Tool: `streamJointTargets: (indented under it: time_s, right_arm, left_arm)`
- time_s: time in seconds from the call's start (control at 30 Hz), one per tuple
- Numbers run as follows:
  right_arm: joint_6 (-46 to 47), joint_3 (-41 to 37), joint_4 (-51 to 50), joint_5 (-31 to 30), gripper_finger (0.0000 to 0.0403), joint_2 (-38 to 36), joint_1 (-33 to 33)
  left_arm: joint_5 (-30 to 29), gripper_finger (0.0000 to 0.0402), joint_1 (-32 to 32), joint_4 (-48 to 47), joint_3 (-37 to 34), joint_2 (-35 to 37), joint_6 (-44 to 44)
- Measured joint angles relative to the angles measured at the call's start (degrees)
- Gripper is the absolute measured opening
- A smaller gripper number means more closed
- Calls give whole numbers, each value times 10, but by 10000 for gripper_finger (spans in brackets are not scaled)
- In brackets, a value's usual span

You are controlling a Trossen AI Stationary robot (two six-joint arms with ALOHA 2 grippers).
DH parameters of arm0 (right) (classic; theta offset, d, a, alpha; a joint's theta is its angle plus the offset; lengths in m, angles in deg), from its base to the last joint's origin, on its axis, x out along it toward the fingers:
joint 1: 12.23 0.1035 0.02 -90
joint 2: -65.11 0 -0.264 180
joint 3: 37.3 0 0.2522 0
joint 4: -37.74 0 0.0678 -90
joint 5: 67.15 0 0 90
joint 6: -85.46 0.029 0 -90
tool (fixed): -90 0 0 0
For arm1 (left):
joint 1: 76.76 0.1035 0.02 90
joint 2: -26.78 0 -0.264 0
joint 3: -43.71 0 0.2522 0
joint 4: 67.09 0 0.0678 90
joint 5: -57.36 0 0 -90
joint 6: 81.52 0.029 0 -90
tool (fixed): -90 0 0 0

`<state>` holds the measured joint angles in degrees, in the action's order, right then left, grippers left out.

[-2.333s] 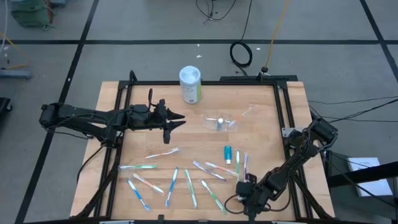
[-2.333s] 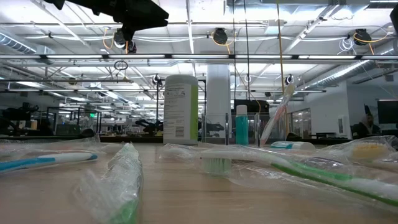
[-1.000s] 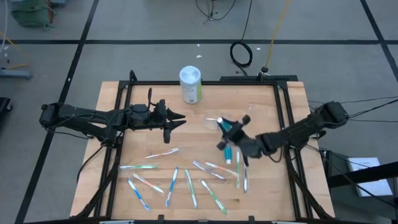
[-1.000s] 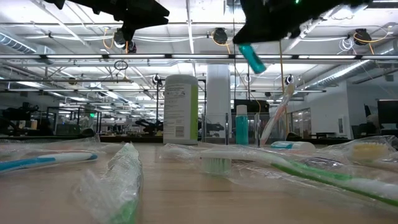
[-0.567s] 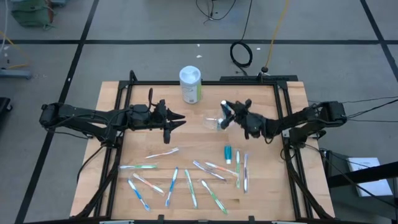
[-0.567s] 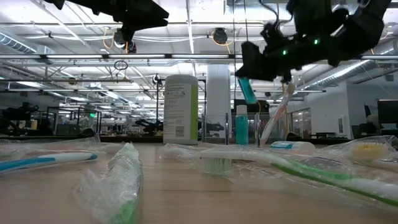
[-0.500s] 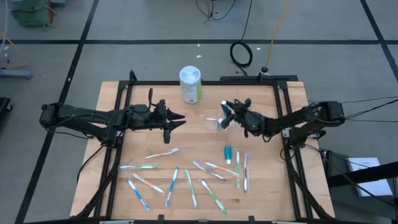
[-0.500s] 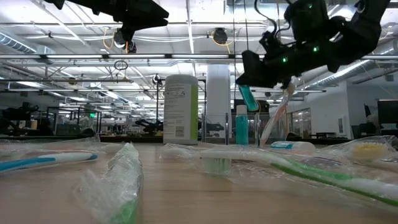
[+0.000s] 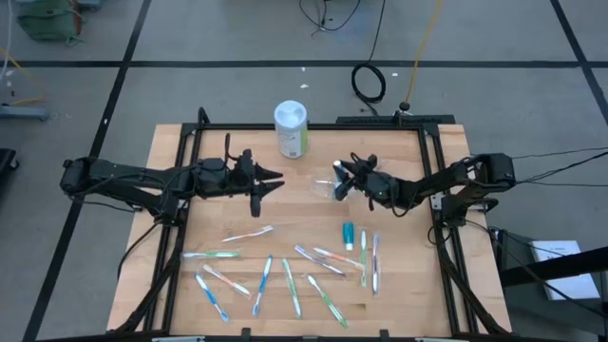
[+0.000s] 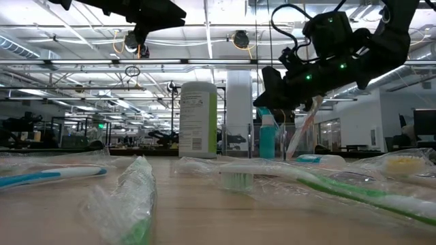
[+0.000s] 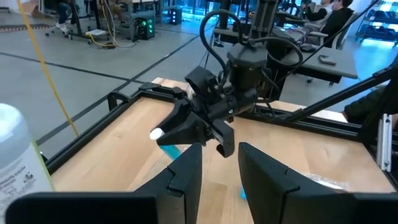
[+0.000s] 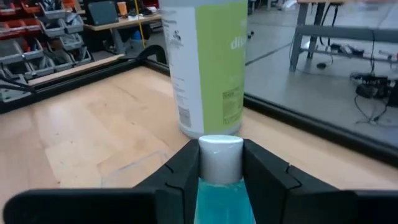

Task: Pick & Place toothbrushing station
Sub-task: Put the blue mouthwash into the transparent organizer, then put the orange toothbrush into the transparent organizer

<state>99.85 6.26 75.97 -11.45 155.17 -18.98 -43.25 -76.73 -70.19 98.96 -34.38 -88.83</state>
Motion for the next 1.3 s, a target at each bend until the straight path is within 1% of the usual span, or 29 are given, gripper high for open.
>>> streamJointTargets:
  time_s: [0.1,0.2,0.4,0.57,0.63,0.77,0.9,1.07,1.17,1.3]
  right_arm:
    - [31,0,-12,0,103,0,0]
    - [37,0,-31,0,117,0,0]
    - [-3,0,-30,-1,151,0,0]
    - [-9,0,-32,-1,182,-4,0]
    - [-29,0,-27,-1,193,-9,0]
    - [-66,0,-34,-1,206,-33,9]
    - [-85,0,-58,-1,210,-75,26]
    - [-105,0,-133,-1,210,-146,54]
    - [-106,0,-200,-1,210,-189,77]
    - [-70,0,-290,9,210,-230,121]
  left_arm:
    - [0,108,0,0,0,0,1]
    - [0,108,0,0,0,0,1]
    - [0,108,0,-1,0,0,1]
    - [0,108,0,-1,0,0,-3]
    - [0,108,0,-1,0,0,-3]
    - [0,108,-1,-15,0,-2,-5]
    - [1,108,-2,-32,0,-7,-18]
    - [1,108,-5,-43,0,-23,-39]
    - [2,108,-12,-47,0,-38,-44]
    - [3,108,-23,-39,1,-64,-44]
